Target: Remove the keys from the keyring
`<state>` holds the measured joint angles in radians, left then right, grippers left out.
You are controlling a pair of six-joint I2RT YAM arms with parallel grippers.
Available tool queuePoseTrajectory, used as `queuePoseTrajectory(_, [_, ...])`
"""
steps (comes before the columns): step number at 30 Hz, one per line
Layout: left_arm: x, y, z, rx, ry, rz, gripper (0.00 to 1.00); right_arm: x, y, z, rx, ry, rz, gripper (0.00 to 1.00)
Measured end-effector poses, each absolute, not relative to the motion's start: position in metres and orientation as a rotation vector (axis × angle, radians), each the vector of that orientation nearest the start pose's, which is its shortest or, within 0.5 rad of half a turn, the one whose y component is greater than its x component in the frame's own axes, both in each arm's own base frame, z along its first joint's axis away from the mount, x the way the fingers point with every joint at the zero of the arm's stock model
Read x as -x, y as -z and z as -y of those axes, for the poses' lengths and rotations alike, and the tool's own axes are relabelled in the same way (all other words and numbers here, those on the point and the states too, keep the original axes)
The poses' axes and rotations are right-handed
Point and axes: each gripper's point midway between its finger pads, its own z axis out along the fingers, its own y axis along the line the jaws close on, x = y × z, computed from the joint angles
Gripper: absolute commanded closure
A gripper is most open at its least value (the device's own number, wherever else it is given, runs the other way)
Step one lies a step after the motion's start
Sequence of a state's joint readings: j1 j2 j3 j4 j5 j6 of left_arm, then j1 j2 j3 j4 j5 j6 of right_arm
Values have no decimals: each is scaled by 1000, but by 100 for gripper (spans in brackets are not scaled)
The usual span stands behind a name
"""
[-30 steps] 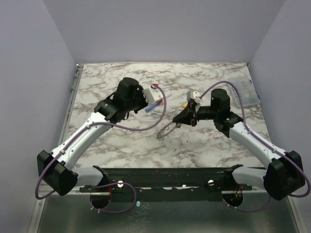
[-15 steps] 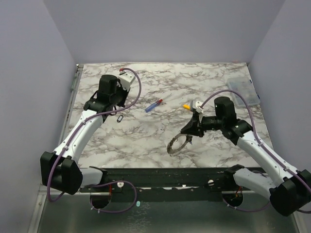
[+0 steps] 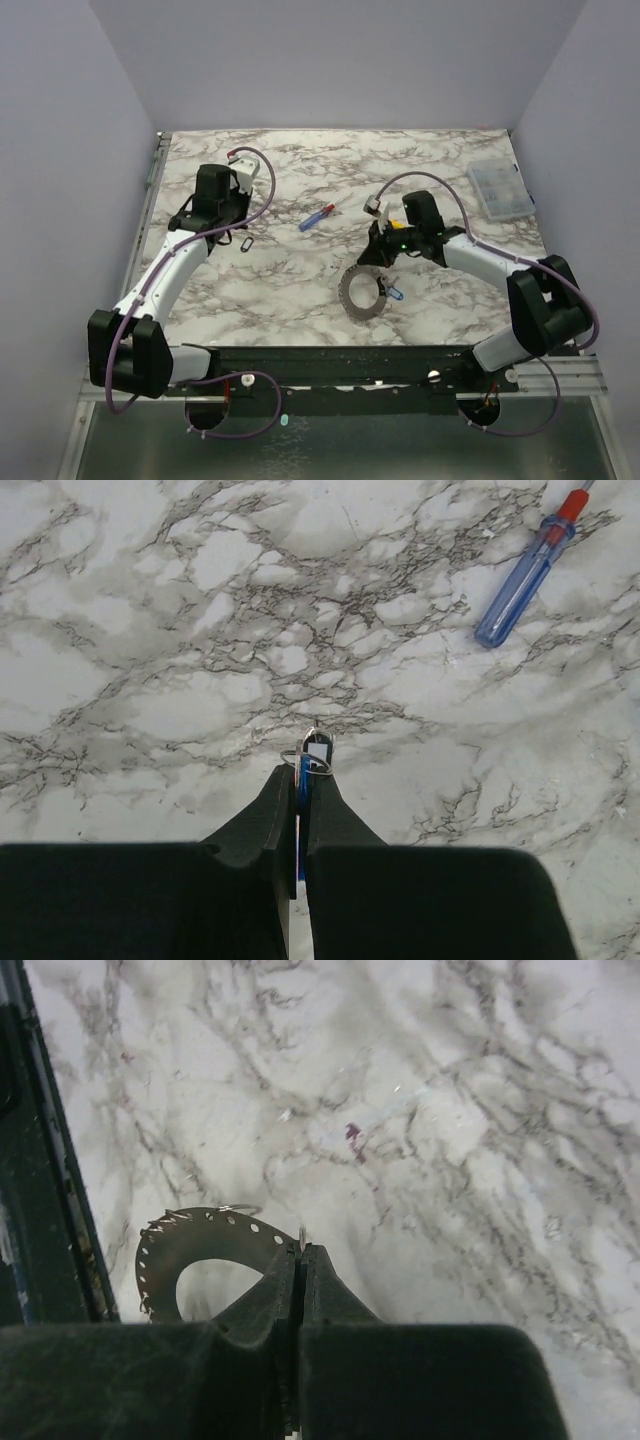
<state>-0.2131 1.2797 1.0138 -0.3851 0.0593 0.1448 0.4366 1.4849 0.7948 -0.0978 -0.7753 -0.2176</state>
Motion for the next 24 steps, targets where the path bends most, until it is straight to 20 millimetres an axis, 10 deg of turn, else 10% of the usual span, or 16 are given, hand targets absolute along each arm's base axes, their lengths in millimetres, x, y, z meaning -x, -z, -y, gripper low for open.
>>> queuePoseTrajectory(10, [-358,-135,50,-393,-4,-2300,100,-330,-103,-274,982,-944,-1974,98])
queuePoseTrajectory(24, [-355,-49,-1,-348,-118,-2620,100,-338,-92,-276,969,-941,-2015,32])
